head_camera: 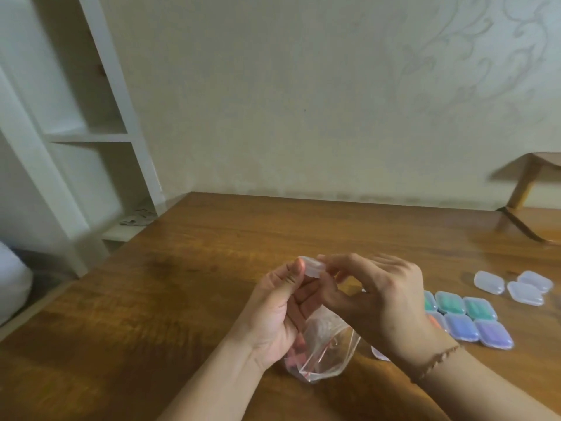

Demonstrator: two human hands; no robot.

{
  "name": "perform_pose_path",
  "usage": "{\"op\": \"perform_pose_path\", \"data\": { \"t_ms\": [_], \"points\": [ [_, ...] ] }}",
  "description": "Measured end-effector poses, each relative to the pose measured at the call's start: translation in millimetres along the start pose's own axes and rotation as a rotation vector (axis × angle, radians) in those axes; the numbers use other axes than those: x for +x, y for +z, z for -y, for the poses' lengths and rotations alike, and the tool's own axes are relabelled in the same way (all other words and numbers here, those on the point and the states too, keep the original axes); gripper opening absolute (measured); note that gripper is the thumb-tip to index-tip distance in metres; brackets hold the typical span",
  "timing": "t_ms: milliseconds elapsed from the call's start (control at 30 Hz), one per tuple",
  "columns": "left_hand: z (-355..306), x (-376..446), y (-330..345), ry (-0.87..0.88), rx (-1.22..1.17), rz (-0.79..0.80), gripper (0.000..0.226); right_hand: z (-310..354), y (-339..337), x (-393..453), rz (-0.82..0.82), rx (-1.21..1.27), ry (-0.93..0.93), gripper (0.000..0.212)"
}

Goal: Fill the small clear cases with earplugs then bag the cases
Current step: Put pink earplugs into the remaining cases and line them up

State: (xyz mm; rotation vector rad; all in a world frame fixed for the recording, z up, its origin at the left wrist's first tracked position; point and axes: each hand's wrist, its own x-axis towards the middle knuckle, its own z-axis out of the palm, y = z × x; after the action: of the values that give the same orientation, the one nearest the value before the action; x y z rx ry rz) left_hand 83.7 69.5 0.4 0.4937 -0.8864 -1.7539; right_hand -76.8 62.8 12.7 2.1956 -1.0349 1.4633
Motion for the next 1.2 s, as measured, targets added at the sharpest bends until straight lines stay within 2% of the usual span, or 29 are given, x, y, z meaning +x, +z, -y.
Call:
{"op": "perform_pose_path", "data": {
  "t_ms": [167, 233, 333, 433, 567, 633, 733, 767, 800, 867, 900, 933, 967, 1033, 1200],
  "points": [
    [2.0, 1.8, 0.1, 0.015, 0.012, 0.006, 0.04, 0.8, 1.2, -0.2, -0.009, -0.06, -0.013, 0.008],
    [2.7, 1.2, 0.0, 0.023, 0.034, 0.004, 0.033, 2.2, 0.9, 0.6, 0.0, -0.068, -0.003, 0.009],
    [1.8, 0.0, -2.2, -0.002, 0.04, -0.004, 0.033, 7.3, -2.8, 6.8, 0.017, -0.046, 0.088, 0.012],
    [-0.7, -0.8, -4.7, -0.046, 0.078, 0.066, 0.057, 9.3, -8.8, 14.4, 0.035, 0.083, 0.24, 0.012],
    [-0.4, -2.7, -6.0, -0.116, 0.081, 0.216, 0.052, 7.1, -12.8, 17.6, 0.21, 0.338, 0.386, 0.01],
    [-1.1, -2.3, -6.8, -0.114, 0.022, 0.199, 0.051, 8.2, -17.3, 21.1, 0.226, 0.42, 0.375, 0.006],
    [-7.0, -1.4, -9.5, -0.069, -0.075, 0.056, 0.034, 3.2, -35.4, 35.7, 0.209, 0.442, 0.379, 0.011],
    [-9.5, -0.9, -10.6, -0.05, -0.089, -0.007, 0.029, 0.6, -45.0, 42.8, 0.305, 0.398, 0.389, 0.017],
    [-11.8, -0.1, -11.8, -0.035, -0.094, -0.072, 0.025, -0.8, -55.2, 49.0, 0.502, 0.336, 0.376, 0.019],
    [-14.6, 1.5, -13.6, -0.027, -0.089, -0.188, 0.025, 2.7, -69.5, 56.6, 1.027, 0.242, 0.29, 0.018],
    [-15.0, 2.4, -13.6, -0.03, -0.085, -0.23, 0.027, 6.3, -70.9, 56.1, 1.23, 0.209, 0.246, 0.017],
    [-15.1, 3.2, -13.4, -0.036, -0.084, -0.27, 0.031, 9.4, -68.2, 53.0, 1.354, 0.159, 0.194, 0.021],
    [-15.3, 3.6, -11.5, -0.041, -0.092, -0.308, 0.033, 11.9, -61.5, 46.2, 1.41, 0.098, 0.152, 0.028],
    [-14.4, 5.1, -10.3, -0.036, -0.127, -0.381, 0.037, 18.3, -46.9, 31.6, 1.397, 0.026, 0.144, 0.036],
    [-12.1, 5.1, -11.8, -0.05, -0.122, -0.464, 0.036, 26.7, -10.1, 5.7, 1.063, -0.173, 0.181, 0.026]
  ]
}}
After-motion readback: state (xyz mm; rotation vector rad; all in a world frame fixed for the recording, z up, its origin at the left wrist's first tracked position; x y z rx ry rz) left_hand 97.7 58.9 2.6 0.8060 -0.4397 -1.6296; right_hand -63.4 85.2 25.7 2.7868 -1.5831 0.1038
